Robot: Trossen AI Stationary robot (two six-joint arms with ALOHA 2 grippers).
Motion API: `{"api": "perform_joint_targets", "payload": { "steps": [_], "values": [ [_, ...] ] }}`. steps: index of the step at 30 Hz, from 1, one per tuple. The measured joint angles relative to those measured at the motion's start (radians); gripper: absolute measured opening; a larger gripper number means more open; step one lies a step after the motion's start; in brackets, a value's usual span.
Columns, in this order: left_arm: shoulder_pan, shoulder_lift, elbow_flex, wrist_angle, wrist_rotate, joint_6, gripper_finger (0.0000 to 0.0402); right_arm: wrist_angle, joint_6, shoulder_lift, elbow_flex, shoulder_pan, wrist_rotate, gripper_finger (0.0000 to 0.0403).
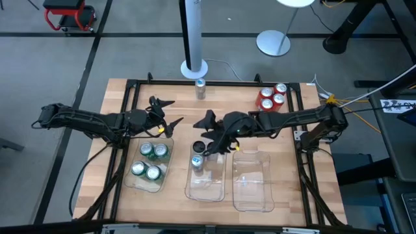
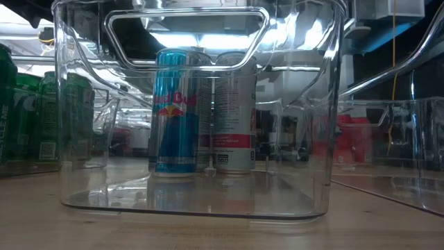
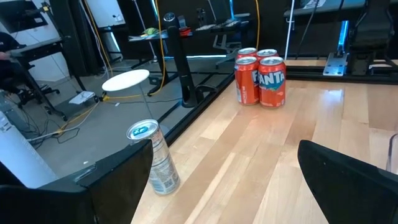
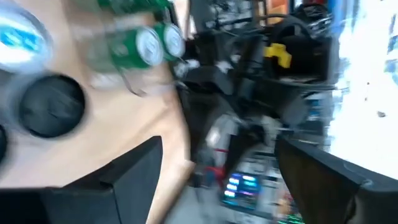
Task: Sort soda cans
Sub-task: Put the blue soda can into the middle transparent bin
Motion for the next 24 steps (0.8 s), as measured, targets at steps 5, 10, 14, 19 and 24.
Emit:
{"api": "perform_joint_targets", "payload": {
  "steps": [5,10,14,19,24],
  "values": [
    [0.000,0.000,0.000,-0.001,0.000,-0.001,0.0388,0.020,-0.100,0.002,0.026,-0.015,0.053,0.0312],
    [0.000,0.000,0.000,0.000,0.000,-0.001,0.0388,0.011,-0.104,0.003,0.062,-0.086,0.135,0.0352],
    [0.000,0.000,0.000,0.000,0.000,-0.001,0.0388,0.011,-0.090,0.004,0.076,-0.168,0.127,0.0394],
    [0.000,0.000,0.000,0.000,0.000,-0.001,0.0388,0.011,-0.029,0.004,0.078,-0.302,0.047,0.0378],
    [0.000,0.000,0.000,0.001,0.000,-0.001,0.0388,0.021,0.030,0.037,0.079,-0.424,-0.032,0.0387]
  ]
}}
